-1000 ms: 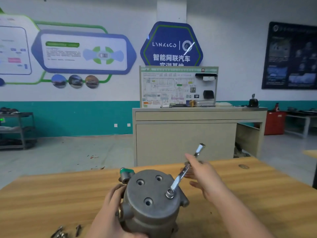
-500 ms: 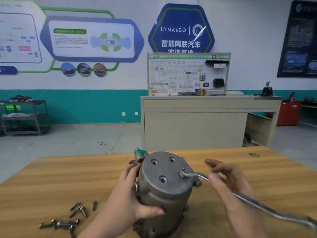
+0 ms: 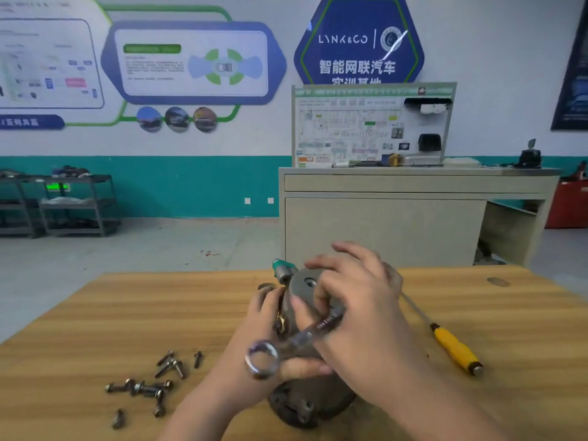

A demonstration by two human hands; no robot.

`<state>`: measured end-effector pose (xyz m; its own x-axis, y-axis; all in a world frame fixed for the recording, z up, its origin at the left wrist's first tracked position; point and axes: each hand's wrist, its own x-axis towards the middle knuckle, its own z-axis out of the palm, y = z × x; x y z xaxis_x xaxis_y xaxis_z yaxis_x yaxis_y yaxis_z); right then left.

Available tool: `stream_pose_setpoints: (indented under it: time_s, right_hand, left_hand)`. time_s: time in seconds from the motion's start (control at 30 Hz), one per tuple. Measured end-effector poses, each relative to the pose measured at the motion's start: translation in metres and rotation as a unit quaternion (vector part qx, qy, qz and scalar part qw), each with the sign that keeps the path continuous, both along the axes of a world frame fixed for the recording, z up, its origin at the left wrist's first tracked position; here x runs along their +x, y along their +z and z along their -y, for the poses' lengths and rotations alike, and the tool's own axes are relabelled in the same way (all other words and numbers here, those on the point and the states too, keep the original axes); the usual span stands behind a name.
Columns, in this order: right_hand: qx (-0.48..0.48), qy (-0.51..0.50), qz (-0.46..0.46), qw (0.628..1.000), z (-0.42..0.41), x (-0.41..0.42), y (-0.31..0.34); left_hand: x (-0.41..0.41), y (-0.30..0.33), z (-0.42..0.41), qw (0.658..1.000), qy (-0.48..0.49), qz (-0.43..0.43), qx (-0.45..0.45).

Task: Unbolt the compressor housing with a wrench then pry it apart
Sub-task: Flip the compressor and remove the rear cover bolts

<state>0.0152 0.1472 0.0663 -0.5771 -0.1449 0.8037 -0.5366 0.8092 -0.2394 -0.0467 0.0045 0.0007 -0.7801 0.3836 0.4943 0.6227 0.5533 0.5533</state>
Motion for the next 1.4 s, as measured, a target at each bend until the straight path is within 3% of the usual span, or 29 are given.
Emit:
stream_pose_setpoints:
  time_s: [0.1,0.17,0.23,0.3,0.37,0.47,0.57,0.67,0.77,0.83,0.87,0.93,1.0,1.03,1.07,1.13,1.2,1.3,1.4]
  right_hand:
    - [-0.205,0.085,-0.049,0.974,-0.048,0.01,-0.027]
    - [-0.415,0.103,-0.005,0.904,-0.076,-0.003,-0.039]
    - [-0.557,0.083,0.132,0.816,-0.093,-0.031,-0.043]
    - [-0.56,0.032,0.313,0.766,-0.094,-0.058,-0.031]
    - [-0.479,-0.015,0.374,0.794,-0.086,-0.085,-0.012]
    - [-0.247,-0.102,0.32,0.909,-0.053,-0.099,0.021]
    - [-0.036,-0.091,0.248,0.964,-0.016,-0.079,0.027]
    - [0.012,-0.018,0.081,0.996,-0.007,-0.032,0.005]
    - [-0.073,0.023,-0.036,0.996,-0.038,-0.007,-0.027]
    - [-0.254,0.095,-0.058,0.961,-0.06,-0.007,-0.046]
    - [-0.368,0.127,-0.04,0.92,-0.068,-0.011,-0.052]
    - [-0.547,0.181,0.079,0.813,-0.078,-0.029,-0.053]
    - [-0.584,0.145,0.252,0.758,-0.081,-0.054,-0.041]
    - [-0.554,0.106,0.314,0.764,-0.079,-0.064,-0.029]
    - [-0.498,0.063,0.336,0.797,-0.075,-0.074,-0.016]
    - [-0.336,-0.021,0.289,0.896,-0.058,-0.082,0.008]
    - [-0.179,-0.03,0.217,0.959,-0.032,-0.074,0.022]
    - [-0.022,0.054,0.093,0.994,-0.004,-0.037,0.012]
    - [-0.009,0.099,-0.055,0.993,-0.019,-0.003,-0.015]
  left_hand:
    - [0.0,-0.003,0.002,0.998,0.001,0.032,0.055]
    - [0.001,-0.004,0.003,0.998,0.0,0.037,0.058]
    - [0.002,-0.004,0.003,0.997,0.001,0.042,0.06]
    - [0.004,-0.003,0.002,0.997,0.005,0.045,0.067]
    - [0.007,-0.001,0.0,0.996,0.005,0.049,0.071]
    - [0.007,0.002,-0.002,0.996,0.015,0.053,0.065]
    - [0.005,0.002,-0.002,0.997,0.021,0.055,0.055]
    - [0.001,-0.002,0.0,0.997,0.019,0.049,0.049]
    - [0.001,-0.003,0.0,0.998,0.006,0.037,0.044]
    - [0.001,-0.004,0.003,0.996,0.004,0.045,0.072]
    - [0.001,-0.005,0.004,0.996,0.002,0.048,0.08]
    - [0.003,-0.007,0.007,0.995,-0.005,0.055,0.085]
    - [0.005,-0.007,0.007,0.995,-0.004,0.052,0.084]
    - [0.005,-0.007,0.007,0.995,-0.003,0.048,0.084]
    - [0.006,-0.006,0.006,0.995,-0.002,0.048,0.084]
    - [0.007,-0.004,0.004,0.995,-0.003,0.055,0.085]
    - [0.007,-0.004,0.003,0.995,0.002,0.059,0.084]
    - [0.005,-0.004,0.003,0.996,-0.001,0.049,0.073]
    - [0.005,-0.005,0.004,0.997,-0.008,0.032,0.066]
